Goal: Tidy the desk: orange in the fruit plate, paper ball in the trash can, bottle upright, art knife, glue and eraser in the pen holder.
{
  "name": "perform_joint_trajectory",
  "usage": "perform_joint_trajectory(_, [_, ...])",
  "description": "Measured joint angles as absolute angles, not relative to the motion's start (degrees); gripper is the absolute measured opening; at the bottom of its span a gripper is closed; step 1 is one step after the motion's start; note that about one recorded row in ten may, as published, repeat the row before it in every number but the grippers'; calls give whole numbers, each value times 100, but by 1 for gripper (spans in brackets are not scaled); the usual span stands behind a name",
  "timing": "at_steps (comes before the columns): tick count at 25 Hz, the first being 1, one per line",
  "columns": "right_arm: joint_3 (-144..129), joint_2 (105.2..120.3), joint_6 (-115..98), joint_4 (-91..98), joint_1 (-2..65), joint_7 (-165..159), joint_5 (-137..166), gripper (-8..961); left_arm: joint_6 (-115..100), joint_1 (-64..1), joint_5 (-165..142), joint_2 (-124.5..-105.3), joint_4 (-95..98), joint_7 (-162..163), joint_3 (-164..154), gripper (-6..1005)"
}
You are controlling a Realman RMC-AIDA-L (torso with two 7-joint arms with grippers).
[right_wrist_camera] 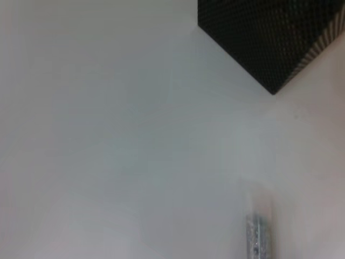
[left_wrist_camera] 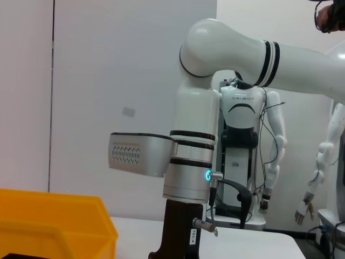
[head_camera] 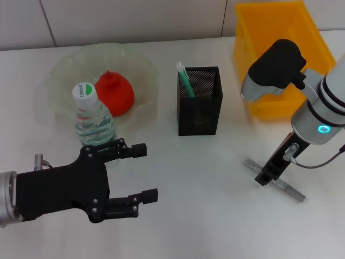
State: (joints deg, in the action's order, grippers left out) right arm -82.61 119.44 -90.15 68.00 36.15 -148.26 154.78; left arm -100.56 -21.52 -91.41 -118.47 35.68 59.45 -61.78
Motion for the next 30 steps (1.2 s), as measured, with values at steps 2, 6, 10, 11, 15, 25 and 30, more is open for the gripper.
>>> perform_joint_trajectory(2, [-8261,11944,-8999,6752,3626,-14827,15478,377,-10056,-2152,-9141,-11847,3568,5945,-6178,802])
perform_joint_trajectory(6, [-8261,11944,-8932,6725,3639,-14885,15482,364,-10054,-2162,-9141,-11847,3569,5942,-6178,802])
perform_joint_trajectory(10, [-8261,11944,-8928,6724,3645,-14903,15484,352,-10054,-2162,-9141,-11847,3569,5941,-6178,802])
perform_joint_trajectory(11, [-8273,11944,-8923,6723,3647,-14910,15485,344,-10054,-2162,-9141,-11847,3569,5941,-6178,802])
perform_joint_trajectory(15, [-8352,11944,-8903,6727,3648,-14955,15497,310,-10054,-2161,-9141,-11847,3569,5941,-6178,802])
perform_joint_trajectory(25, [-8402,11944,-8867,6778,3648,-14985,15548,207,-10054,-2145,-9141,-11842,3568,5935,-6178,802])
perform_joint_trajectory(30, [-8402,11944,-8859,6812,3648,-14988,15548,143,-10054,-2147,-9141,-11839,3569,5933,-6178,802])
